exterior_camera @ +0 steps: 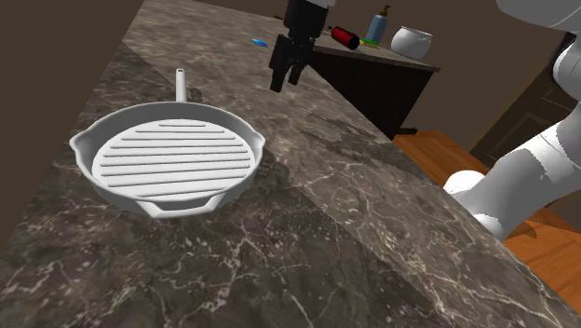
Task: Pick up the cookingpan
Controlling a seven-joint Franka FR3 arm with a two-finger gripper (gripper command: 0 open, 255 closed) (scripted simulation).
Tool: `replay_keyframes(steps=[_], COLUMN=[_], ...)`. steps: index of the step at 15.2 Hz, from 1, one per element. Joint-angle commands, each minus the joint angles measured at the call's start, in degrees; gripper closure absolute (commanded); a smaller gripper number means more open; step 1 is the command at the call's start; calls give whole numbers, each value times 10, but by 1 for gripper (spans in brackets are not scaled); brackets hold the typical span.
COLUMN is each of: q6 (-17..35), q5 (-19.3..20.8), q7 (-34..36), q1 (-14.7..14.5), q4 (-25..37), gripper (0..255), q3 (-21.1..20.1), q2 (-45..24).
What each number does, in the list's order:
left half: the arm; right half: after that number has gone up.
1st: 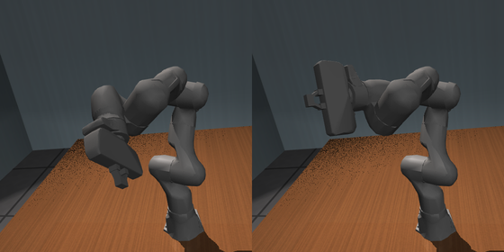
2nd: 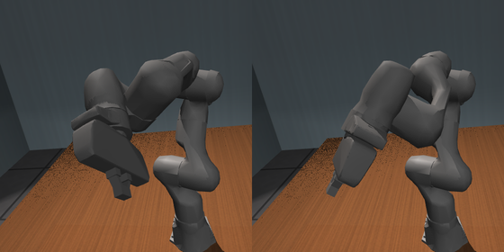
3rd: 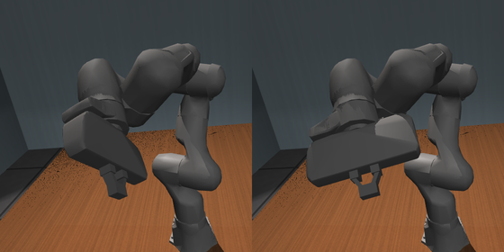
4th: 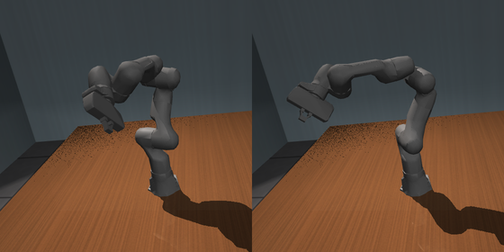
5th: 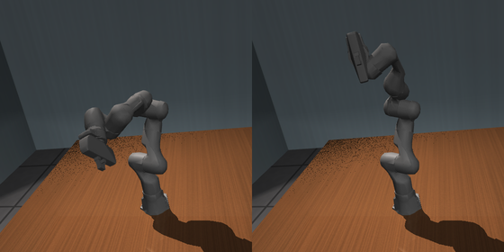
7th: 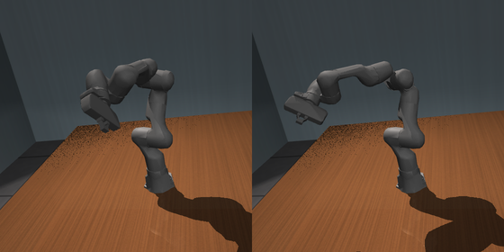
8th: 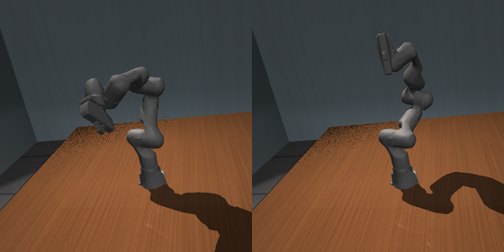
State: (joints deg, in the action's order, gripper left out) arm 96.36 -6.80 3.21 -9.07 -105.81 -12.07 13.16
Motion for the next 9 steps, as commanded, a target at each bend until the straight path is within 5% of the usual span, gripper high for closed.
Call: replay_keyframes(steps=[1,9], q6=[-6,-52], q5=[0,23], q7=[-4,-9], q1=[-10,-59], q4=[35,220], gripper=[0,0], q3=[-12,-65], q2=[-33,-189])
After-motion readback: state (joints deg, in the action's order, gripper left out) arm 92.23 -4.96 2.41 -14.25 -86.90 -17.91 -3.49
